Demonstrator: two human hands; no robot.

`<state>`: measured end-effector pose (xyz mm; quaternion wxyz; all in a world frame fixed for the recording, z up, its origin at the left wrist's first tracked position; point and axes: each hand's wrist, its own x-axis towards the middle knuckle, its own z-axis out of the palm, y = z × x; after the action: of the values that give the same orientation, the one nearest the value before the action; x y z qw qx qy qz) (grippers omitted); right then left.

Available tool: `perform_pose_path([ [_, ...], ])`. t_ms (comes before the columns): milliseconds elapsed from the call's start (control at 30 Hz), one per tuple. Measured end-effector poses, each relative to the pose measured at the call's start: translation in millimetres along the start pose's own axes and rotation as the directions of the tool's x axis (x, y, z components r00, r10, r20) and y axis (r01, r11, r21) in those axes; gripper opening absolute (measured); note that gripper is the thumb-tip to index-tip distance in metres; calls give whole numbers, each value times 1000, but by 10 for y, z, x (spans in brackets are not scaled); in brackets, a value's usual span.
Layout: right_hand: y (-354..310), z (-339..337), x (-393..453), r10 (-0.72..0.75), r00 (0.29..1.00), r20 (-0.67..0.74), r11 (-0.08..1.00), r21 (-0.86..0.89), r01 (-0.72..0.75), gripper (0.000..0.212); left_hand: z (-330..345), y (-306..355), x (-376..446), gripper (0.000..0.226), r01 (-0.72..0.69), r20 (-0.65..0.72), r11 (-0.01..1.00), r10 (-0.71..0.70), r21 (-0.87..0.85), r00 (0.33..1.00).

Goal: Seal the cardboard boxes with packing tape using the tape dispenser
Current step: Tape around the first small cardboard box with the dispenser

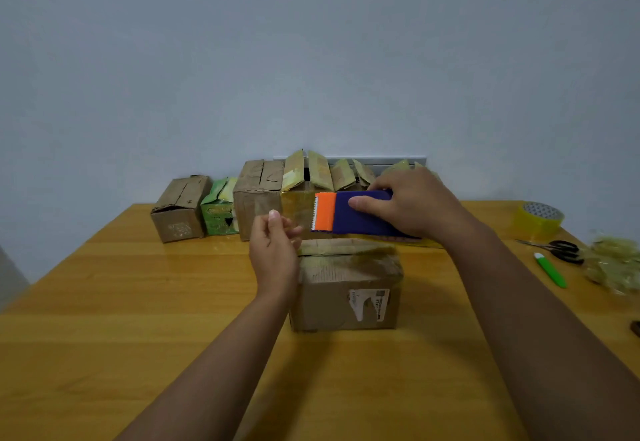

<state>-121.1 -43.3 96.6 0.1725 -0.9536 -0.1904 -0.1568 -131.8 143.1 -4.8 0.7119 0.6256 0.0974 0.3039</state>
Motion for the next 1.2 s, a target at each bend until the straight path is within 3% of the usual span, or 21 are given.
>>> perform_pose_path([
  [167,-119,-176,188,-4,987,158,1000,-22,8,35,-3,48,10,28,97,-44,991,-101,-90,994],
  [300,-198,-144,306,-9,967,254,999,-33,18,39,-12,87,2,26,150,-61,978,-160,-143,985],
  [467,-262,-26,439,-44,960,278,994,-86,71,35,-9,82,-9,26,178,-77,970,-193,-168,978],
  [633,-200,-84,488,-128,920,370,990,101,98,18,14,88,26,27,209,-99,962,-229,-173,968],
  [800,-7,-101,422,-196,925,327,977,151,153,18,24,78,6,29,193,-104,970,-210,-148,972],
  [900,80,-68,346,-205,936,287,975,148,168,32,30,86,-1,30,180,-107,973,-196,-142,975],
  [1033,202,-55,260,-147,910,387,989,67,131,61,33,84,-5,31,166,-108,979,-179,-121,978],
  [1200,215,10,281,-195,956,220,975,152,164,51,31,69,-15,32,105,-101,992,-112,-73,989],
])
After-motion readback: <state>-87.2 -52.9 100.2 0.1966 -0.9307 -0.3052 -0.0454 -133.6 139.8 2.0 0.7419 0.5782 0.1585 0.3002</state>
